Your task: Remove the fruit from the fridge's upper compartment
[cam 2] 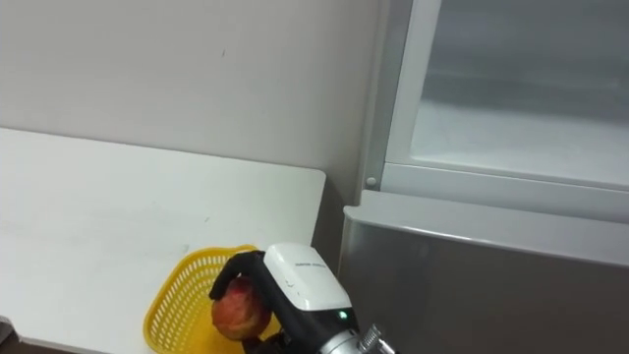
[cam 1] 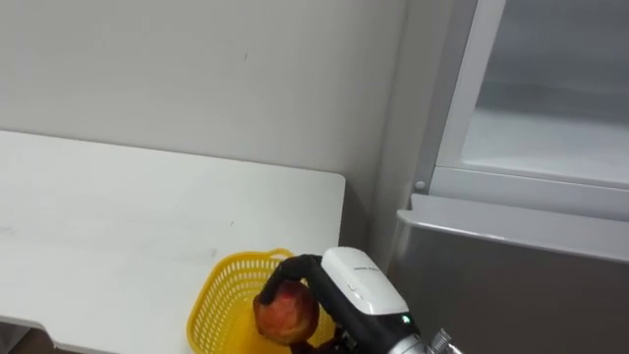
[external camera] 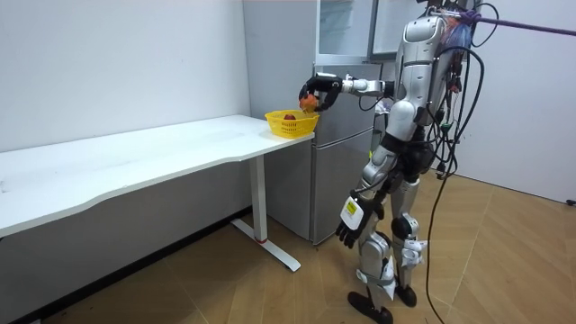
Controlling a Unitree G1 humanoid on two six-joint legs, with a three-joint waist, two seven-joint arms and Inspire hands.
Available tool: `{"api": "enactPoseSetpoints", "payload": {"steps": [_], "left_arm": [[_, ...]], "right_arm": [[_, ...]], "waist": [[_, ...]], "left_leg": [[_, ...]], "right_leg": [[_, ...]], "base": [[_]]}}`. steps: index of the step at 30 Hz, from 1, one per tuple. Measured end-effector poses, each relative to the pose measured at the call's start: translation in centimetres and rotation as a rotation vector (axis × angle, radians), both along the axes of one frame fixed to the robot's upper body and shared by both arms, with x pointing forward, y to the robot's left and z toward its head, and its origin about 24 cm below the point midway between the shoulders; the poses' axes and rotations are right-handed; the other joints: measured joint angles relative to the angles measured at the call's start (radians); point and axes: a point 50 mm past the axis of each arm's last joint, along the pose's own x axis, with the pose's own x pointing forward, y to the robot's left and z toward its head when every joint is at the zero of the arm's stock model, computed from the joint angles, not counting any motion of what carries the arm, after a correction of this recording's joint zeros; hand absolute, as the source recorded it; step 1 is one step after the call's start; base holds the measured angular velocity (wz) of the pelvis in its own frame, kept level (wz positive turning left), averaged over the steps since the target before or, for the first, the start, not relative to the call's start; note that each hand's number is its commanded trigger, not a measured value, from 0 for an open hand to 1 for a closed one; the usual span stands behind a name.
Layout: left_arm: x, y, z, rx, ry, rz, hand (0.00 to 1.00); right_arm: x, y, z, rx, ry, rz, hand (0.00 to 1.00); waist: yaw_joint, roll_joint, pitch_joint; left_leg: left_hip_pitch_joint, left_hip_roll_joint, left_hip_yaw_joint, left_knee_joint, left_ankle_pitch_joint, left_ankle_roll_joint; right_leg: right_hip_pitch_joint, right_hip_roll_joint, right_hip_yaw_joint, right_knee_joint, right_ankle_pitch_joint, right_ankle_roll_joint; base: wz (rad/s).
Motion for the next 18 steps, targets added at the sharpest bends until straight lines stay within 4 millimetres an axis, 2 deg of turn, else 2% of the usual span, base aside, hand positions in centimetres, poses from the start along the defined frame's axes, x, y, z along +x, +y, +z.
{"api": "enactPoseSetpoints", "payload": {"steps": [10, 11, 12, 13, 14, 18], "left_arm": [[0.06, -0.17, -0.01, -0.003, -0.002, 0.003, 0.0], [0.05, -0.17, -0.01, -0.003, -0.001, 0.003, 0.0], [0.04, -0.16, -0.01, -0.003, -0.001, 0.004, 0.0], [0.04, -0.16, -0.01, -0.003, -0.001, 0.004, 0.0], [0.04, -0.16, -0.01, -0.003, -0.001, 0.004, 0.0], [0.0, -0.17, -0.02, -0.003, 0.0, 0.005, 0.0]], "right_arm": [[0.12, -0.12, -0.63, -0.017, 0.032, -0.003, 1.0], [0.12, -0.12, -0.63, -0.017, 0.032, -0.003, 0.91], [0.12, -0.11, -0.64, -0.017, 0.033, -0.002, 0.91], [0.12, -0.11, -0.65, -0.018, 0.034, -0.001, 0.09], [0.12, -0.11, -0.65, -0.02, 0.034, -0.001, 0.0], [0.11, -0.09, -0.65, -0.03, 0.028, -0.001, 0.0]], "waist": [[0.001, -0.001, -0.0008], [0.001, -0.001, -0.0008], [0.001, -0.001, -0.0009], [0.001, -0.001, -0.0009], [-0.001, -0.002, -0.0012], [-0.001, -0.002, -0.0013]], "left_leg": [[0.0, 0.0, 0.0, 0.0, 0.0, 0.0], [0.0, 0.0, 0.0, 0.0, 0.0, 0.0], [0.0, 0.0, 0.0, 0.0, 0.0, 0.0], [0.0, 0.0, 0.0, 0.0, 0.0, 0.0], [0.0, 0.0, 0.0, 0.0, 0.0, 0.0], [0.0, 0.0, 0.0, 0.0, 0.0, 0.0]], "right_leg": [[0.0, 0.0, 0.0, 0.0, 0.0, 0.0], [0.0, 0.0, 0.0, 0.0, 0.0, 0.0], [0.0, 0.0, 0.0, 0.0, 0.0, 0.0], [0.0, 0.0, 0.0, 0.0, 0.0, 0.0], [0.0, 0.0, 0.001, 0.0, 0.0, 0.0], [0.0, 0.0, 0.001, 0.001, 0.0, 0.001]], "base": [[0.0], [0.0], [0.0], [0.0], [0.0], [0.0]]}}
